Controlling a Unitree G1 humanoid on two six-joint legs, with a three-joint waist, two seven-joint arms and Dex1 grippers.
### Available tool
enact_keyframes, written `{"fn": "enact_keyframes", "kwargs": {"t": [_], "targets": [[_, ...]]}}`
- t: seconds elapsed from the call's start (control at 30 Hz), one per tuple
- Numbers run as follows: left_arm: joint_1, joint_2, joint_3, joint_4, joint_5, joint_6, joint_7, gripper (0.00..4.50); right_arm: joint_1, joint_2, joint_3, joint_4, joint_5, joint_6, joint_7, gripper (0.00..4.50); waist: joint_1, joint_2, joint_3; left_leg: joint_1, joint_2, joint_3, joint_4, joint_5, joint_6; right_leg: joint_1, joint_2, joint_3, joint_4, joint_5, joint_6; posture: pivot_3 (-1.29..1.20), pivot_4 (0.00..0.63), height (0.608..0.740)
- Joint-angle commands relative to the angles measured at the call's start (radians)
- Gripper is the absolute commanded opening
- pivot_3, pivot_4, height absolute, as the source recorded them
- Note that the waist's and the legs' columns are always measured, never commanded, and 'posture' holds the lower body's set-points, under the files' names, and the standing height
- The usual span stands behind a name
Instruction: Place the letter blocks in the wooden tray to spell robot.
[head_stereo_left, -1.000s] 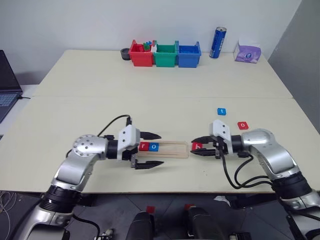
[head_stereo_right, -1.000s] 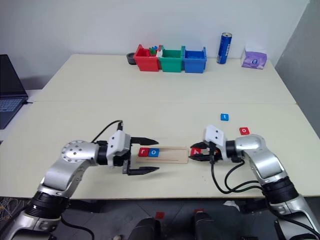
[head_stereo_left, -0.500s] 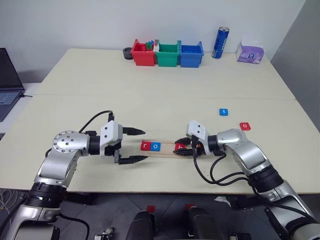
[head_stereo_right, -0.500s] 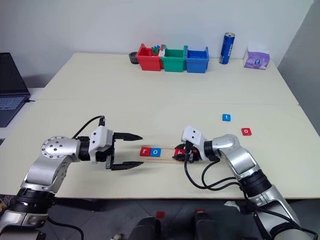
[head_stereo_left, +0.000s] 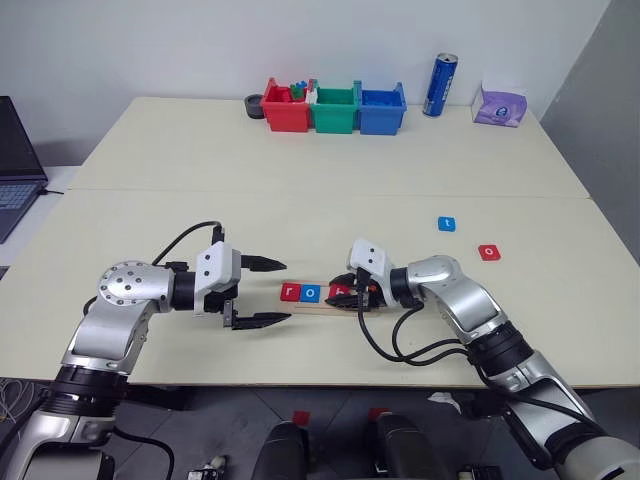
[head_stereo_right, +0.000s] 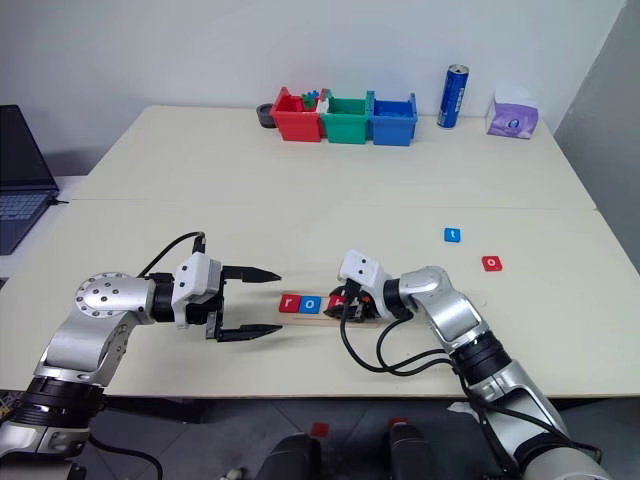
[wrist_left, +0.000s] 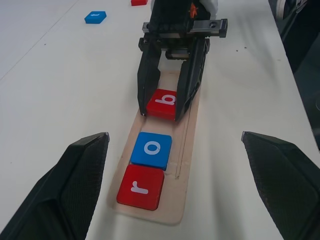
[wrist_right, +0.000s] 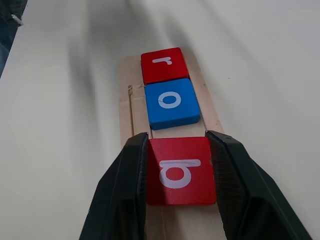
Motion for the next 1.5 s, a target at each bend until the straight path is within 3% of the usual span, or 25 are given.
{"fn": "enact_keyframes", "kwargs": {"t": [0.03,0.5,0.8,1.13,1.23,1.5], "targets": [[0.002,0.012,0.030,-0.036,-0.012,-0.004,0.007,4.50,-0.028,0.005,-0.006,0.013,-0.011,-0.045,0.002,1.43,0.000,0.000,0.000,0.000,0.000,0.000,0.000,0.000,0.000,0.000,0.000,0.000,0.000,0.000,0.000,0.00,0.150,0.740],[-0.006,0.009,0.023,-0.026,-0.007,-0.008,0.008,4.50,-0.041,0.006,-0.007,0.052,-0.018,-0.077,0.013,1.43,0.000,0.000,0.000,0.000,0.000,0.000,0.000,0.000,0.000,0.000,0.000,0.000,0.000,0.000,0.000,0.00,0.150,0.740],[-0.011,0.009,0.021,-0.019,-0.004,-0.009,0.007,4.50,-0.044,0.000,-0.022,0.034,0.002,-0.053,0.034,4.49,0.000,0.000,0.000,0.000,0.000,0.000,0.000,0.000,0.000,0.000,0.000,0.000,0.000,0.000,0.000,0.00,0.150,0.740],[0.010,0.016,0.041,0.004,-0.006,-0.008,0.017,4.50,-0.046,-0.053,-0.114,-0.059,0.070,0.032,0.033,4.49,0.001,0.000,0.000,0.000,0.000,0.000,0.000,0.000,0.000,0.000,0.000,0.000,0.000,0.000,0.000,0.00,0.150,0.740],[0.030,0.017,0.052,0.011,-0.006,-0.010,0.027,4.50,-0.035,-0.053,-0.137,-0.074,0.077,0.034,0.007,3.87,0.000,0.000,0.000,0.000,0.000,0.000,0.000,0.000,0.000,0.000,0.000,0.000,0.000,0.000,0.000,0.00,0.150,0.740],[0.065,0.007,0.062,-0.006,-0.009,0.003,0.052,4.50,-0.036,-0.001,-0.068,-0.010,-0.003,-0.074,-0.038,0.96,-0.001,0.000,0.000,0.000,0.000,0.000,-0.001,0.000,0.000,0.000,0.000,0.000,0.000,0.000,0.000,0.00,0.150,0.740]]}}
